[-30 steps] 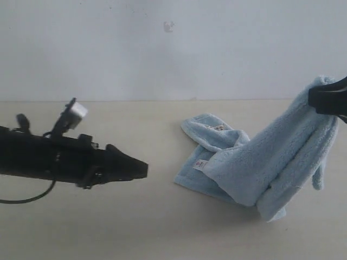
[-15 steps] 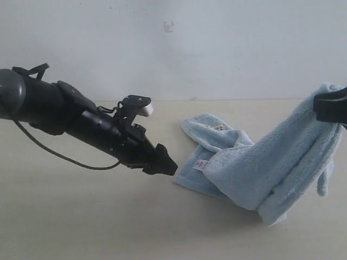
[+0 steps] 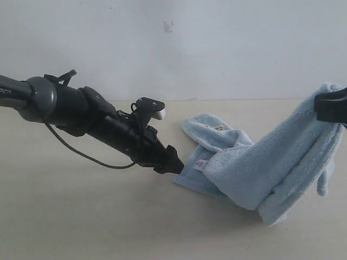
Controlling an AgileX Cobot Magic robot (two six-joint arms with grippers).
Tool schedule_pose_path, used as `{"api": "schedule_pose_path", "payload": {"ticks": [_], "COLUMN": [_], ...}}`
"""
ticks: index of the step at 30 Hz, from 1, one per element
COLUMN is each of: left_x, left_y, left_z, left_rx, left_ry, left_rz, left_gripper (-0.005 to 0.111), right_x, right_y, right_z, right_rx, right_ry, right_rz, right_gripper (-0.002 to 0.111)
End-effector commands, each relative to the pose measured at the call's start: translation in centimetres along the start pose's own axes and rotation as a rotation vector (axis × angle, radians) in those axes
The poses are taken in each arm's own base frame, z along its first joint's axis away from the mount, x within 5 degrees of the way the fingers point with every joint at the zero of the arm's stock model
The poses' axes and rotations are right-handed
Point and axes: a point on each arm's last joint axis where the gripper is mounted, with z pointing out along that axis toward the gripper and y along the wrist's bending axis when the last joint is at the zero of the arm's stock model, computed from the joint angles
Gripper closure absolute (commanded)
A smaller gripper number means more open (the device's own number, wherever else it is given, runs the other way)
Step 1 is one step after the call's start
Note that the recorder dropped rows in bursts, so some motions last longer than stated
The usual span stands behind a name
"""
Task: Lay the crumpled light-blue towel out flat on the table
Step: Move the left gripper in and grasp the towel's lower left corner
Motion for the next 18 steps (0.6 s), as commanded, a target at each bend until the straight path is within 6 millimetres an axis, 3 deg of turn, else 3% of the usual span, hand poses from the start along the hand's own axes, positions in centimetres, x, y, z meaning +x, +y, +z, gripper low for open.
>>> {"api": "schedule_pose_path", "payload": {"ticks": [1,10,18], "left_x": [0.0,-0.8,-0.4], "left_y": [-1.1,-2.3,-1.6], "left_z": [1.1,2.9,3.8], "left_rx": [-0.008,-0.029,-0.065], "left_ry": [0.044,0.070,0.105], "left_rz": [0.080,0.127,0.179], "left_gripper": [0.037,0.037,0.037], "right_x": [-0.1,-0.1,-0.1], "right_y": [0.0,0.0,0.0], "right_z": [0.0,0.0,0.0], "right_rx": [0.008,0.008,0.008], "right_ry": [-0.007,-0.007,-0.007], "right_rz": [-0.005,-0.005,-0.003], "right_gripper": [0.104,0.104,0.104]}}
